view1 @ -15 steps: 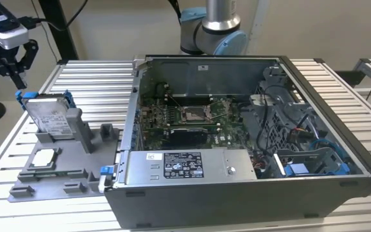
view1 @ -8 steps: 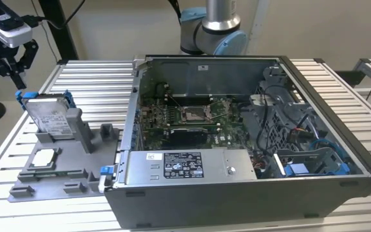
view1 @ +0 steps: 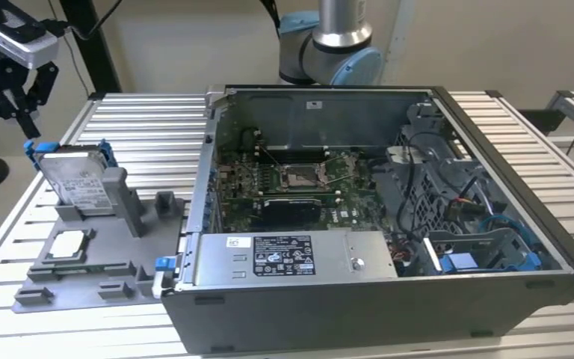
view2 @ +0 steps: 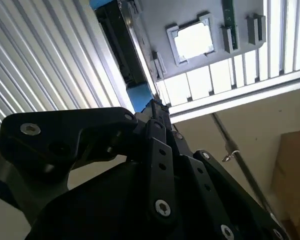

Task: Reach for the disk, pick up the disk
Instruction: 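Pick up the disk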

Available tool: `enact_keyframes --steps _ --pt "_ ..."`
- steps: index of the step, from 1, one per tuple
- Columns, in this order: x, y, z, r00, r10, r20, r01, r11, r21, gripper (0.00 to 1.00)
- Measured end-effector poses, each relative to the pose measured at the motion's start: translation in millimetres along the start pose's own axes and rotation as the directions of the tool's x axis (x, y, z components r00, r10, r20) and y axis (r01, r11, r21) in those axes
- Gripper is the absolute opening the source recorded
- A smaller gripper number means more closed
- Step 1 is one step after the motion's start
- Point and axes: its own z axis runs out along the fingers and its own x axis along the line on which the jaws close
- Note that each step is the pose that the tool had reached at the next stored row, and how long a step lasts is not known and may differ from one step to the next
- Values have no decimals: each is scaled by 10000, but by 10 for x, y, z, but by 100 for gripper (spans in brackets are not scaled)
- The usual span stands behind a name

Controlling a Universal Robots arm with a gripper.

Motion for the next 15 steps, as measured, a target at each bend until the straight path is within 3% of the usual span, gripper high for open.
enact_keyframes --steps 1,2,8,15 --pt "0 0 0 9998 -175 -9 175 9998 -1 0" --pt "0 -1 0 9978 -665 -30 665 9978 -1 0" --pt "-8 -7 0 9892 -1461 -63 1461 9893 -4 0" --pt "-21 -18 -1 9731 -2300 -101 2300 9732 -11 0"
